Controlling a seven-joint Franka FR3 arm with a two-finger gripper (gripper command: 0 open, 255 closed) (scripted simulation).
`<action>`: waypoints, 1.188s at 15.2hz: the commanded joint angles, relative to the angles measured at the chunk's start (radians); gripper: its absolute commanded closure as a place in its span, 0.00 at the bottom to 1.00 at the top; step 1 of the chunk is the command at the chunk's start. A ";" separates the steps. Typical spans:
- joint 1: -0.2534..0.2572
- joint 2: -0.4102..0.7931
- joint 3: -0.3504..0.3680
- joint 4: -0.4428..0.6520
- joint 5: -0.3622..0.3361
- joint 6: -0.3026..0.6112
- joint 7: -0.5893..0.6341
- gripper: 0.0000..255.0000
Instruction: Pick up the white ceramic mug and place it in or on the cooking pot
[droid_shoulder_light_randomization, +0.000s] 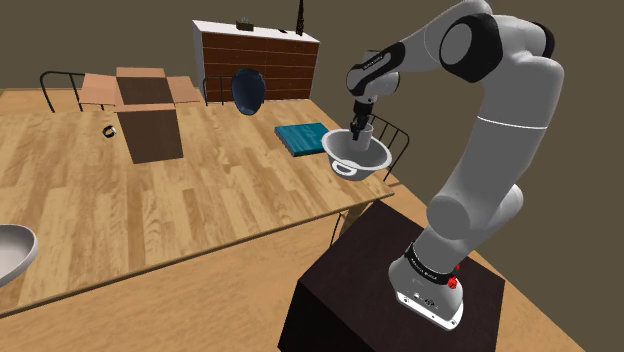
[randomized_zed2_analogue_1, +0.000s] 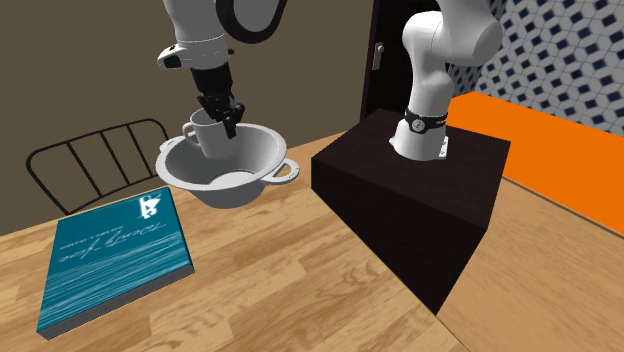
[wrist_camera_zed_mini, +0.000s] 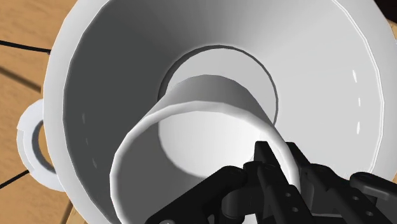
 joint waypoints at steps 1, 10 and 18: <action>0.000 0.000 0.000 0.000 0.000 0.000 0.000 1.00; 0.005 -0.033 -0.001 0.029 -0.006 -0.061 0.004 0.00; 0.008 -0.058 -0.001 0.059 -0.011 -0.116 0.008 0.00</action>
